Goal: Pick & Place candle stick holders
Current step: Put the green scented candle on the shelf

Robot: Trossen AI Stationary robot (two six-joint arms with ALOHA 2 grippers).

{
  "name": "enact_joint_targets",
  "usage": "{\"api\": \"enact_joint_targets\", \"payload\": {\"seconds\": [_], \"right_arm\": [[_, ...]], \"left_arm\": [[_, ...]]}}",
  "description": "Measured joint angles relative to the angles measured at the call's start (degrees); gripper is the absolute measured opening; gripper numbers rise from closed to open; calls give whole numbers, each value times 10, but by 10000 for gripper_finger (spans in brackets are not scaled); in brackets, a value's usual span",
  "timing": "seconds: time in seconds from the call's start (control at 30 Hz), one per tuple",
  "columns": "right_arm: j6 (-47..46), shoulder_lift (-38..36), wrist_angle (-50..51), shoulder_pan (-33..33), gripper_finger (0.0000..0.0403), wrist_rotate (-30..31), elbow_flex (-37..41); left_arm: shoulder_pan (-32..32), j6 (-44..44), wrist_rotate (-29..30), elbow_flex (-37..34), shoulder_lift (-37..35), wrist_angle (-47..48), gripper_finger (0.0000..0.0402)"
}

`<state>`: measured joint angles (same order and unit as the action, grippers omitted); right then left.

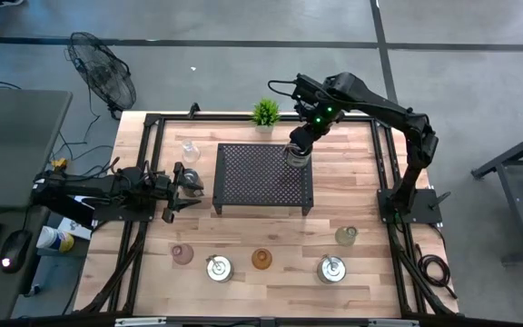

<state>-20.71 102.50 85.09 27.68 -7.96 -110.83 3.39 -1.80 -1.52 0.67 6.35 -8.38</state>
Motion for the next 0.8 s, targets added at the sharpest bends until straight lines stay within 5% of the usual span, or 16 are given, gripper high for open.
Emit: {"api": "enact_joint_targets", "payload": {"seconds": [0.8], "right_arm": [[-2, 0, 4, 0, 0, 5, 0]], "left_arm": [[0, 0, 0, 0, 0, 0, 188]]}}
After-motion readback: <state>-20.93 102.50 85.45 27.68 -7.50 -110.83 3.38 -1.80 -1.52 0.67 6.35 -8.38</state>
